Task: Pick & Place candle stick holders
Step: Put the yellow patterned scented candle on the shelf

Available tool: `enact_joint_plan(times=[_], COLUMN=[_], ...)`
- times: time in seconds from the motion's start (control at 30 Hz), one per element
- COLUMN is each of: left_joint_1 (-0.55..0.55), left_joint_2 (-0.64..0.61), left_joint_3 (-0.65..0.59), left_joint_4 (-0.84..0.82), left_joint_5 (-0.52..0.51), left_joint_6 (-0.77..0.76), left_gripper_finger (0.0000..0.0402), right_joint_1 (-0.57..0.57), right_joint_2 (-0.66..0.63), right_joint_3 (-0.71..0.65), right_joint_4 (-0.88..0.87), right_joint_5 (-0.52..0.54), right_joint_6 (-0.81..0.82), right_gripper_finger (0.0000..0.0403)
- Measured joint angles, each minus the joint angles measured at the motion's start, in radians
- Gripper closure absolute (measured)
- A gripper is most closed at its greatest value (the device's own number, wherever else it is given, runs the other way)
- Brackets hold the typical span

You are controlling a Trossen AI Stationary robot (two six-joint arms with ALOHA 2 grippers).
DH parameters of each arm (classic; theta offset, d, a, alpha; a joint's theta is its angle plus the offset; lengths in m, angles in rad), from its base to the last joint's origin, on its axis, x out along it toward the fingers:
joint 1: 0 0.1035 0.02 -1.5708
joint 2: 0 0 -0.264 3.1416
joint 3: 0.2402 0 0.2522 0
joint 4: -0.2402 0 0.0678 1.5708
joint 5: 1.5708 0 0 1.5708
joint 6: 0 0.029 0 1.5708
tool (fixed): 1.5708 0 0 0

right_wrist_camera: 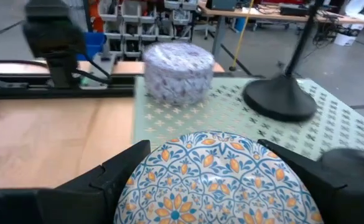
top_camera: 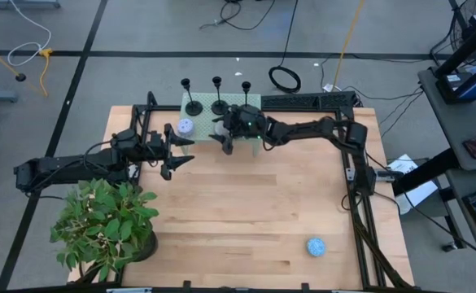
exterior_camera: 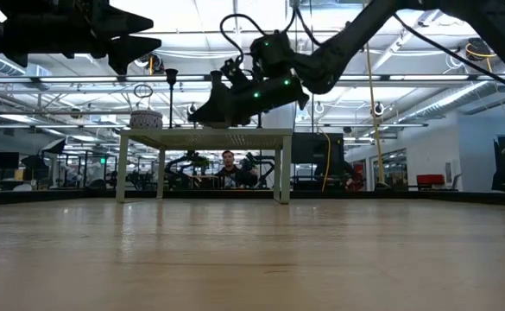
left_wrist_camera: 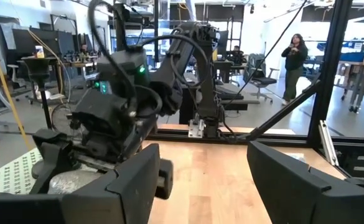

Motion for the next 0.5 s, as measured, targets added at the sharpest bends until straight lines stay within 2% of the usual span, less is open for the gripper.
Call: enact_joint_plan(times=[0.5], left_joint_1=[0.000], left_joint_2=[0.000], left_joint_3=[0.000], left_joint_4=[0.000], left_joint_5=[0.000], left_joint_6=[0.005], left_gripper_finger=[0.0151], right_joint_1=[-0.025], right_joint_2=[0.014], right_joint_3=[0.001], right_joint_4=[0.074], right_joint_5=[-0.003], right_joint_6=[-0.099], right_gripper_finger=[0.0124])
